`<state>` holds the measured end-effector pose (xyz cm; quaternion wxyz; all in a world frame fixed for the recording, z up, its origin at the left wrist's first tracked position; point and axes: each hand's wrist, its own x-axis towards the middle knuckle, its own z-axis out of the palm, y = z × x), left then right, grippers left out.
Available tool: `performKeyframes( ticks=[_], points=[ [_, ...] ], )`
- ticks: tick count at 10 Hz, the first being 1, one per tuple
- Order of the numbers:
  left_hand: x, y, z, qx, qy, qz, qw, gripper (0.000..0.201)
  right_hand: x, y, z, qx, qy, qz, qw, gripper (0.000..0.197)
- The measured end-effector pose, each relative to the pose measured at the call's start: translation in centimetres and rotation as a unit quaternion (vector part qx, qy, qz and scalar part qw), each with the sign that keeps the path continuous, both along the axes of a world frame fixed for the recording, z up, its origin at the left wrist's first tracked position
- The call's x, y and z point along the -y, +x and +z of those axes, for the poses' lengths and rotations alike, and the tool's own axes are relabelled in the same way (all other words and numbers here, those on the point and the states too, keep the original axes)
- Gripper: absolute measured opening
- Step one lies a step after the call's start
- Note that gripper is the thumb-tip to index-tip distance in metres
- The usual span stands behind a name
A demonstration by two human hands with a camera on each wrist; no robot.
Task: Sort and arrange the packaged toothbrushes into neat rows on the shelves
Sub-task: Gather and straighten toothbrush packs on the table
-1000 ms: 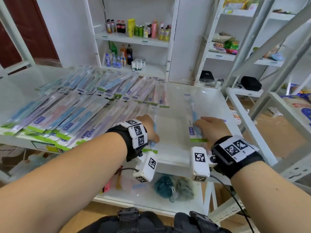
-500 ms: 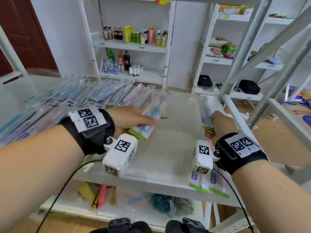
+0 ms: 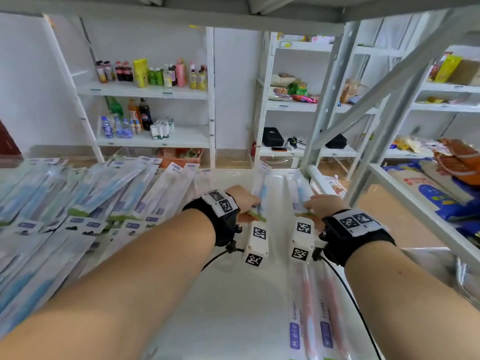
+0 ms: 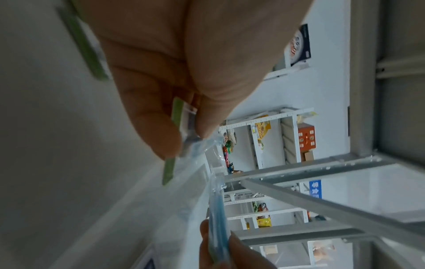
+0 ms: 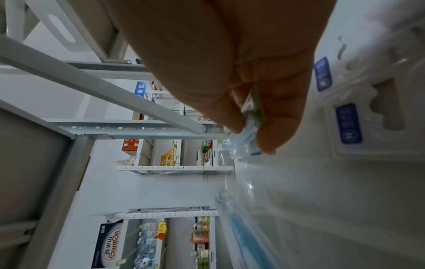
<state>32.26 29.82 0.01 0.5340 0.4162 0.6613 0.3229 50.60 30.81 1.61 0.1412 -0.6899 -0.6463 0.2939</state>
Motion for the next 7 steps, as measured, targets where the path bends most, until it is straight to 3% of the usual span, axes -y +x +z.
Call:
performKeyframes(
  ticks=[1,2,3,4,5,6,7],
  points=[
    [-1.6,0.5,-0.7,0.0,0.0,-0.006,1.0,0.009,-1.0,-0.1,-0.1,0.153,0.032,0.099,0.983,0.04],
    [-2.4,0.6,-1.5,-0.027,0.012,-0.031,0.999,0.025,-1.7,-0.3,-0.8,0.191,0.037,0.12,0.974,0.055],
    [-2.7,0.5,-1.9,-0.023,0.017,-0.053,0.998,0.038,-2.2,-0.1,-1.4,0.224,0.038,0.141,0.964,0.053],
    [-2.6,0.4,-2.5,-0.086,0.027,-0.085,0.992,0.037,-2.3,-0.1,-1.4,0.221,0.027,0.137,0.965,0.049],
    [-2.3,0.2,-2.8,-0.138,0.052,-0.085,0.985,0.031,-2.5,0.0,-1.5,0.224,0.012,0.151,0.963,0.034],
    [-1.9,-1.2,-2.6,-0.18,0.072,-0.052,0.98,0.034,-2.5,-0.5,-1.3,0.224,0.002,0.145,0.964,0.039],
    [-1.6,-3.8,-2.2,-0.311,0.104,-0.016,0.945,0.034,-2.4,-1.3,-1.5,0.095,0.026,0.09,0.991,0.026]
  ],
)
